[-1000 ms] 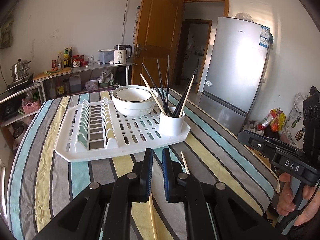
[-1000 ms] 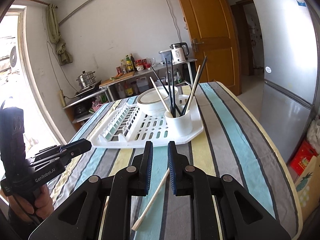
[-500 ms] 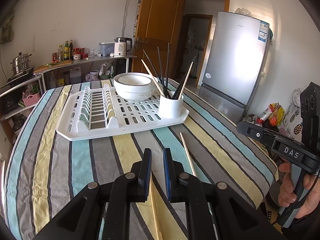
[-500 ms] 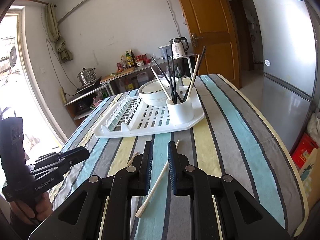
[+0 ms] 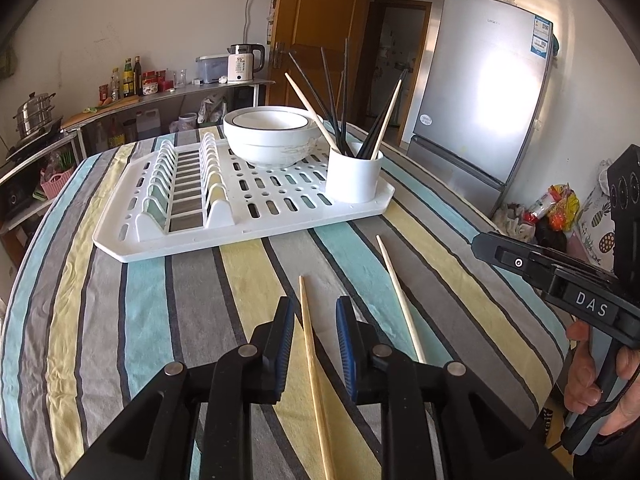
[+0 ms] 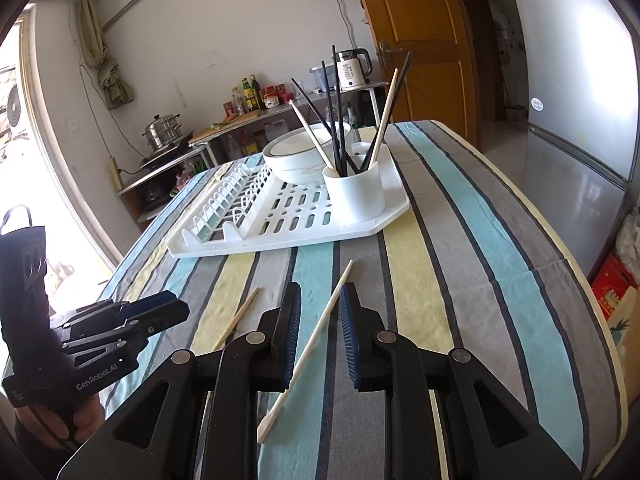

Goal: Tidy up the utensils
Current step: 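Close the left tool on a wooden chopstick while the right tool grasps another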

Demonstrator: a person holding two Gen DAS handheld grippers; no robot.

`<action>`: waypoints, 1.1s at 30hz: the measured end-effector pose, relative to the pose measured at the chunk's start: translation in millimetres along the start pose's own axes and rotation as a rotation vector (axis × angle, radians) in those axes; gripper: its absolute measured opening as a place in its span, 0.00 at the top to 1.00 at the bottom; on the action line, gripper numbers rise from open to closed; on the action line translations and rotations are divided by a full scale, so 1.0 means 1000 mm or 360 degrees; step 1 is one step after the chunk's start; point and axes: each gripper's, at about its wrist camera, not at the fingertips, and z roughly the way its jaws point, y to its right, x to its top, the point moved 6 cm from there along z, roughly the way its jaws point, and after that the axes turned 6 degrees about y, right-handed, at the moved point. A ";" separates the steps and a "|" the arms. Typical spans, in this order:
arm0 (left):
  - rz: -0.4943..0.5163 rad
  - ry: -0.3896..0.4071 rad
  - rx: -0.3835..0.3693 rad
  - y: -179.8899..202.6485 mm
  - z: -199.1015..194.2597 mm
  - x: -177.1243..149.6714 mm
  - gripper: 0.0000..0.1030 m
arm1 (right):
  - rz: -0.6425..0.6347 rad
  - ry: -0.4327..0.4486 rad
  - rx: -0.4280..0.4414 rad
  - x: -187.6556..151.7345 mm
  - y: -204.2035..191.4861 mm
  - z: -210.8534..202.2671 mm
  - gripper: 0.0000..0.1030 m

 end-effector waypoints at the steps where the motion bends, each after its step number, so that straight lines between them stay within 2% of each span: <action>1: 0.0000 -0.0025 0.0000 0.000 0.006 -0.002 0.80 | 0.0000 -0.0020 -0.0002 -0.002 0.001 0.005 0.80; 8: -0.0011 -0.0169 0.0016 -0.005 0.044 -0.012 0.80 | -0.0007 -0.0146 -0.0033 -0.009 0.006 0.038 0.80; 14: 0.0004 -0.0244 0.0051 -0.006 0.063 -0.017 0.80 | -0.0028 -0.0230 -0.0055 -0.013 0.007 0.067 0.80; 21: 0.0055 -0.0218 0.0113 -0.008 0.067 -0.015 0.80 | -0.0067 -0.0310 -0.0080 -0.015 0.008 0.091 0.80; 33: -0.0067 -0.0207 0.0250 -0.035 0.064 -0.011 0.85 | -0.0142 -0.0369 -0.0105 -0.012 -0.001 0.109 0.80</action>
